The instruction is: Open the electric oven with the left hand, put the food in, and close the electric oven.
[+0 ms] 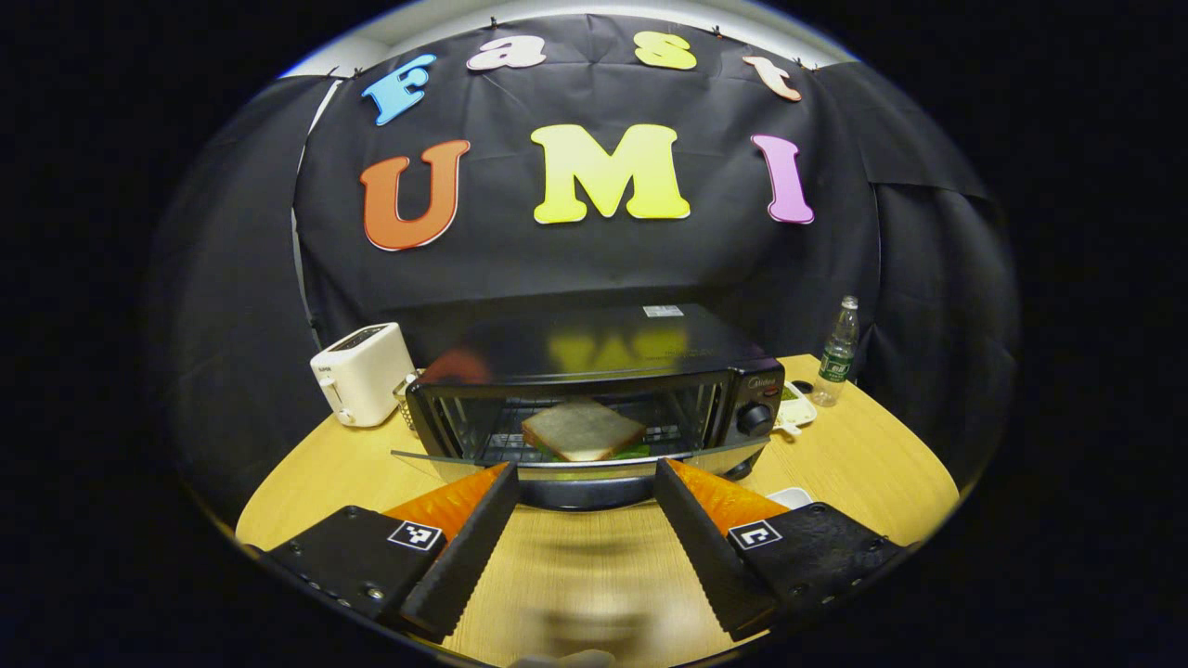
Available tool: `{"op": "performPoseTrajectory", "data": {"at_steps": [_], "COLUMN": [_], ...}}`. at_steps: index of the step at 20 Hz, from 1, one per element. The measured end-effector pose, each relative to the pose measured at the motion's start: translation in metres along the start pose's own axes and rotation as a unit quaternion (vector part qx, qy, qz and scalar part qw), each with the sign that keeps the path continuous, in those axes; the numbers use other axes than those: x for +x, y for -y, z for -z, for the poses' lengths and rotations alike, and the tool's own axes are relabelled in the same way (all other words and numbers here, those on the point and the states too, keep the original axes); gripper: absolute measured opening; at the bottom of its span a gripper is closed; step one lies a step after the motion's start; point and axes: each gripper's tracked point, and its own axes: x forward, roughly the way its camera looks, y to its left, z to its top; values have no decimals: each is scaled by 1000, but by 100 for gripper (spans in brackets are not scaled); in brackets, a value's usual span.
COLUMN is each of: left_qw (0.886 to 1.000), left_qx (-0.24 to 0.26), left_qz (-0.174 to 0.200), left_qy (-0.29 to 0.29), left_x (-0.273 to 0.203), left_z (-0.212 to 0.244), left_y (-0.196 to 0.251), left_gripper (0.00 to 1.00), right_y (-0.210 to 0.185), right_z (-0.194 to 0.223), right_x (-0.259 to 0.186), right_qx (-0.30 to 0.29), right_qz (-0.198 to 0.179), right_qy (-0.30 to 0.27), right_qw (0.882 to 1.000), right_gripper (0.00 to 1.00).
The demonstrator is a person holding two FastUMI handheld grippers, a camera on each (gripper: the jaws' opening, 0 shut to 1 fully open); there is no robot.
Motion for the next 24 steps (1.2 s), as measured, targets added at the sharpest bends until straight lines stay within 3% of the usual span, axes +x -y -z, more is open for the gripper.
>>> {"op": "performPoseTrajectory", "data": {"at_steps": [10, 11, 12, 19, 20, 21, 23, 24], "left_qw": [999, 999, 999, 997, 997, 997, 997, 997], "left_qx": [19, 25, 25, 42, 40, 35, 26, 27], "left_qz": [2, -2, -7, -17, -22, -25, -29, -32], "left_qy": [33, 35, 36, 59, 58, 65, 66, 64], "left_x": [39, 43, 44, 69, 69, 70, 64, 56], "left_z": [-17, -23, -26, -43, -44, -50, -55, -57], "left_y": [1, -1, -3, -9, -11, -12, -13, -12], "left_gripper": [97, 86, 95, 98, 91, 97, 95, 89], "right_y": [6, 8, 8, 9, 8, 8, 9, 9], "right_z": [9, 12, 13, 20, 20, 19, 19, 18], "right_x": [-5, -5, -6, -6, -7, -7, -7, -8], "right_qx": [-6, -4, -3, -1, -1, -2, -4, -4], "right_qz": [2, 3, 3, -1, -3, -4, -5, -5], "right_qy": [-13, -17, -18, -27, -28, -27, -26, -27], "right_qw": [1000, 1000, 1000, 1000, 1000, 1000, 1000, 1000], "right_gripper": [98, 98, 98, 98, 98, 98, 98, 98]}}
